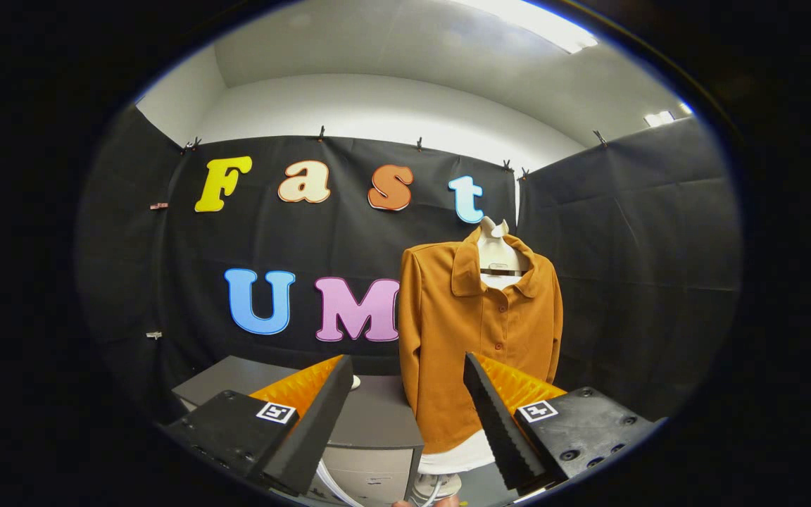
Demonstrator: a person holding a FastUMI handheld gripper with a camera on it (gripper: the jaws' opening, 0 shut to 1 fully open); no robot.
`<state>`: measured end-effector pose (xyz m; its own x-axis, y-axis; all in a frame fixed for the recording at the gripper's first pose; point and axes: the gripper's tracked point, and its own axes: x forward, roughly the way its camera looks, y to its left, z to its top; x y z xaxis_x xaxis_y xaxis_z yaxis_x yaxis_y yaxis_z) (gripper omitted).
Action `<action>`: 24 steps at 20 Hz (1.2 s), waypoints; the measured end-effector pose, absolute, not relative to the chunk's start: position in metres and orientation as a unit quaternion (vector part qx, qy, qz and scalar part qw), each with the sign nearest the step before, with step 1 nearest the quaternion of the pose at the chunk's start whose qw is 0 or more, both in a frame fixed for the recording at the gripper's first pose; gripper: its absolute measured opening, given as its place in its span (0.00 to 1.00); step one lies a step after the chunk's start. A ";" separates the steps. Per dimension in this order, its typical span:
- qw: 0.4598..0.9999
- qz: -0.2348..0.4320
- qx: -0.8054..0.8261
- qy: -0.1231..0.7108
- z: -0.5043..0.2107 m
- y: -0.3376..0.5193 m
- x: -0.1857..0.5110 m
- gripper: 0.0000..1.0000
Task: Iron the clothes twice with a garment steamer, once on the left side and once on the right side.
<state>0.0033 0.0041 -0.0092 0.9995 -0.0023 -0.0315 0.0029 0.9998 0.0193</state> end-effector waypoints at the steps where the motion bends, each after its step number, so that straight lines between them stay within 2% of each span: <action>1: 1.000 -0.002 0.016 0.020 -0.011 0.005 0.004 0.98; 9: 0.997 0.006 0.028 0.067 -0.032 0.028 0.018 0.98; 18: 0.975 0.088 0.036 0.202 -0.100 0.122 0.040 0.99; 24: 0.949 0.096 0.015 0.301 -0.165 0.155 0.056 0.99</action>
